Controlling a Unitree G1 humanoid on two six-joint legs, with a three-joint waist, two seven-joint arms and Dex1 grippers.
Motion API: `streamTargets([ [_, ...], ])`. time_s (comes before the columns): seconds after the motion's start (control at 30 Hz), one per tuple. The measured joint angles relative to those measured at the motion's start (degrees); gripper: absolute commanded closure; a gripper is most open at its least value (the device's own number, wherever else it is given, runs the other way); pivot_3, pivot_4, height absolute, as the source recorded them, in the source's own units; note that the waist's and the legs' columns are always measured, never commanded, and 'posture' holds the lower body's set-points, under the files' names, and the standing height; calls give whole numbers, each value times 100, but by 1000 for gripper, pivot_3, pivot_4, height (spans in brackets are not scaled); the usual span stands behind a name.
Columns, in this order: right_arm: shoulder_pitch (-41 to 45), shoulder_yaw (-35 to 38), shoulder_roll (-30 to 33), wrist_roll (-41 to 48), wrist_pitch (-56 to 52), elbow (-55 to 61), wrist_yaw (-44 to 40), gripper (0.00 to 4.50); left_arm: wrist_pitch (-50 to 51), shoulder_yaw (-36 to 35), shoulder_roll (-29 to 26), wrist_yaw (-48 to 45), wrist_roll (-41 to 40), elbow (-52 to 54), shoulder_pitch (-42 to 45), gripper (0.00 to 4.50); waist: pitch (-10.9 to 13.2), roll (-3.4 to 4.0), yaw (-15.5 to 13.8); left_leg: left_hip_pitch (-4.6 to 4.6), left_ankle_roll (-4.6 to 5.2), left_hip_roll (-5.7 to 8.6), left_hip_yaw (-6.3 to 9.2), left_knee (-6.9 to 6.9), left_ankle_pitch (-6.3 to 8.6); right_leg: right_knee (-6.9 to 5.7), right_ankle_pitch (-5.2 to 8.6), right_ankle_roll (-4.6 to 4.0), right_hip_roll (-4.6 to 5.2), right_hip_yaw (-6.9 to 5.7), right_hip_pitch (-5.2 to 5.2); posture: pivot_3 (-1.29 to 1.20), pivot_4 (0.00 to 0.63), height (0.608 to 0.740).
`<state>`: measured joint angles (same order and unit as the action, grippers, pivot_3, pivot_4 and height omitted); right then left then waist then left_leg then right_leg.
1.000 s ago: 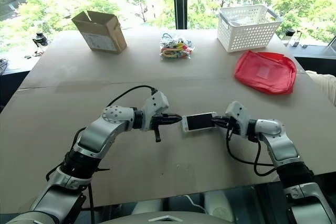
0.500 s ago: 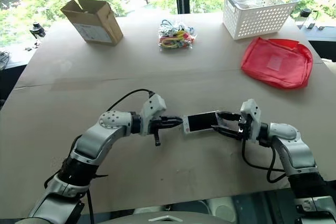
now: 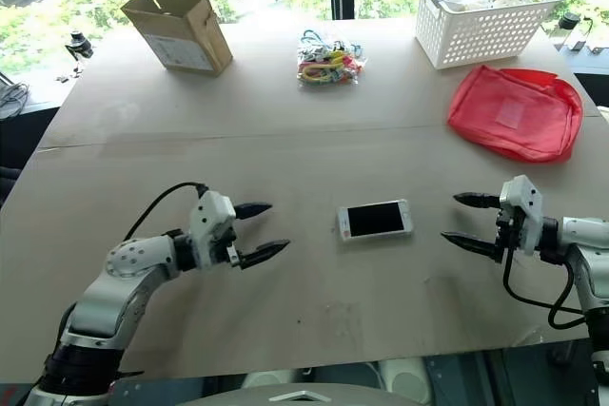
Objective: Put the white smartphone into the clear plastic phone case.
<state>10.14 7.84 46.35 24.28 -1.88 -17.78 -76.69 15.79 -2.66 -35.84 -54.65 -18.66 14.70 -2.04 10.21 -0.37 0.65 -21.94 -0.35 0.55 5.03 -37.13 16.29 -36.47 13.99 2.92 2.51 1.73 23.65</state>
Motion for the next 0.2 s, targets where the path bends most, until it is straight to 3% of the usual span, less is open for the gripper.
streamTargets([
  [0.2, 472, 190, 30, -36, 543, -1277, -311, 0, -156, -376, -131, -31, -178, 237, -529, 30, 11, 0, 10, 10, 13, 5, -4, -14, 6, -27, 0, 0, 6, 6, -1, 0, 150, 740],
])
